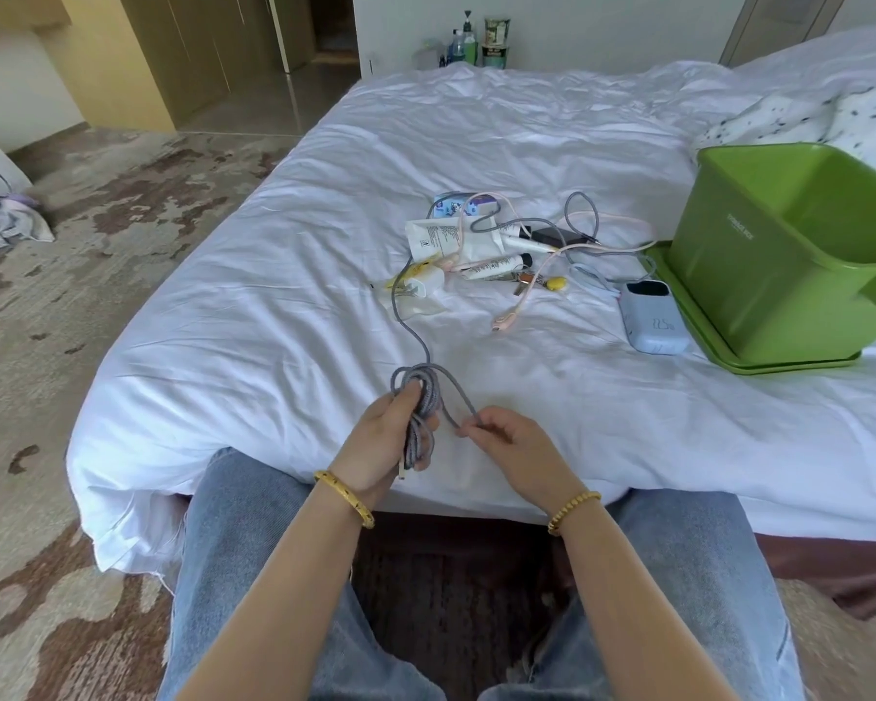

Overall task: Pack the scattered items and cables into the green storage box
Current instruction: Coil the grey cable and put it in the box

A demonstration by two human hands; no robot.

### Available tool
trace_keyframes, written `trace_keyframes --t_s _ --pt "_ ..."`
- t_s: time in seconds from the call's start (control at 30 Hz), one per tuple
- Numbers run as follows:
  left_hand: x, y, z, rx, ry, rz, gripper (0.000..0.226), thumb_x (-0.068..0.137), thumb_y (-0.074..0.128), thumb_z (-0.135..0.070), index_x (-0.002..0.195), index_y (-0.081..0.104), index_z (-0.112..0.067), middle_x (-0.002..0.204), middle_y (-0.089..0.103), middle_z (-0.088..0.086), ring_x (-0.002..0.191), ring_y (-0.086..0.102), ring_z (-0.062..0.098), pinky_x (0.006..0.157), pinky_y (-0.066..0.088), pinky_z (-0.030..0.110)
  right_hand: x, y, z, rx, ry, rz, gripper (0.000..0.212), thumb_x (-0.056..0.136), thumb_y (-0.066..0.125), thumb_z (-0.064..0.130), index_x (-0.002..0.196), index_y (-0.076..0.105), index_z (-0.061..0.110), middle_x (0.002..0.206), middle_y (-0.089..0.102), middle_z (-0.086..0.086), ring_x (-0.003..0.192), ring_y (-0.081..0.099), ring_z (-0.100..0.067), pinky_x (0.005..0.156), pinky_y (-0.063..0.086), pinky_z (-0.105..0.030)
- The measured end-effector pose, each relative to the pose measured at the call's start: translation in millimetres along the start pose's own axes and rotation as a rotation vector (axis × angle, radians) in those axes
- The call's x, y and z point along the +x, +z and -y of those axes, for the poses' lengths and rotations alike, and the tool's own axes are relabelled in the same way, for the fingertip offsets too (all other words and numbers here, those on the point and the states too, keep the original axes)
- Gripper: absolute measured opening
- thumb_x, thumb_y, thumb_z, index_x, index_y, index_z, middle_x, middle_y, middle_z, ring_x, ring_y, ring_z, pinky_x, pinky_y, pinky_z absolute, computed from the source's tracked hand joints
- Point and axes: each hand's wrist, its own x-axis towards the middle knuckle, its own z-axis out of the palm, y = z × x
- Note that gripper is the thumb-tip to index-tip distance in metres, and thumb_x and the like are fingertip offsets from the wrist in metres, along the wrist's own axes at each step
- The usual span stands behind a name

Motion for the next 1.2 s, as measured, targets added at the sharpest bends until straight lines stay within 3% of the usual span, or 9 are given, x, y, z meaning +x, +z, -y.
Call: trace_keyframes --t_s 0.07,0.17,0.23,0.37,0.47,0.63,0.77,0.93,1.2 --pt "0 0 1 -0.029 0.015 -0.053 0.034 0.099 0.037 -0.032 0.082 0.053 -0.006 0.053 0.051 -0.004 0.039 0.04 0.01 0.036 0.034 0.019 -2 -1 5 0.061 -0.015 -0.067 0.015 0.09 0.055 0.015 0.083 0.067 0.009 0.094 0.07 -0.01 0.092 0.062 -0.023 0.086 0.047 -0.03" --pt "2 -1 1 -0.015 0.039 -0.131 0.032 0.098 0.038 -0.033 0.081 0.053 -0.01 0.064 0.049 0.001 0.048 0.043 0.012 0.039 0.036 0.02 -4 -8 19 0.313 -0.044 -0.139 0.021 0.09 0.055 0.014 0.074 0.069 0.017 0.061 0.065 0.006 0.074 0.066 -0.014 0.087 0.052 -0.031" --pt "4 0 1 -0.008 0.039 -0.169 0.031 0.098 0.039 -0.033 0.08 0.055 -0.013 0.066 0.051 0.002 0.054 0.045 0.014 0.041 0.038 0.019 -5 -14 27 0.445 -0.058 -0.134 0.026 0.091 0.055 0.017 0.07 0.07 0.017 0.043 0.047 0.01 0.052 0.054 -0.009 0.081 0.057 -0.033" --pt "7 4 0 -0.064 0.062 -0.138 0.036 0.098 0.038 -0.035 0.077 0.058 -0.013 0.06 0.059 -0.004 0.053 0.054 0.008 0.046 0.044 0.019 -4 -17 33 0.543 -0.043 -0.091 0.026 0.092 0.055 0.021 0.071 0.07 0.015 0.038 0.031 0.009 0.042 0.037 -0.008 0.064 0.056 -0.023" --pt "9 8 -2 -0.163 0.037 -0.115 0.036 0.099 0.037 -0.035 0.081 0.06 -0.013 0.067 0.066 -0.005 0.065 0.063 0.005 0.059 0.053 0.022 -3 -11 24 0.43 0.034 -0.093 0.029 0.092 0.054 0.024 0.068 0.066 0.014 0.038 0.03 0.009 0.037 0.025 -0.007 0.038 0.029 -0.018" --pt "3 18 6 -0.362 -0.005 -0.023 0.044 0.1 0.028 -0.037 0.096 0.061 -0.009 0.093 0.075 0.01 0.096 0.069 0.019 0.088 0.051 0.031 -11 7 11 0.308 0.09 0.068 0.047 0.093 0.046 0.044 0.061 0.061 0.014 0.036 0.037 0.004 0.034 0.028 -0.01 0.038 0.03 -0.017" --pt "-3 19 6 -0.486 0.024 0.005 0.042 0.1 0.025 -0.041 0.103 0.057 -0.014 0.072 0.073 0.006 0.076 0.073 0.023 0.073 0.058 0.031 -15 15 8 0.249 0.127 0.147 0.053 0.091 0.039 0.054 0.057 0.059 0.019 0.048 0.051 0.005 0.053 0.052 -0.009 0.069 0.051 -0.02" --pt "4 13 0 -0.558 0.082 -0.1 0.041 0.099 0.026 -0.042 0.1 0.061 -0.019 0.051 0.047 -0.007 0.046 0.048 0.006 0.073 0.057 0.029 -25 19 -1 0.174 0.039 0.295 0.028 0.092 0.052 0.025 0.065 0.06 0.026 0.077 0.065 0.01 0.1 0.064 -0.014 0.098 0.041 -0.028" --pt "14 -2 -5 -0.456 0.086 -0.316 0.047 0.098 0.031 -0.044 0.082 0.06 -0.01 0.064 0.047 0.0 0.049 0.048 0.009 0.041 0.041 0.017 -26 6 5 0.279 0.086 0.299 0.019 0.092 0.054 0.024 0.093 0.073 0.02 0.042 0.04 0.009 0.042 0.037 -0.006 0.053 0.046 -0.016"
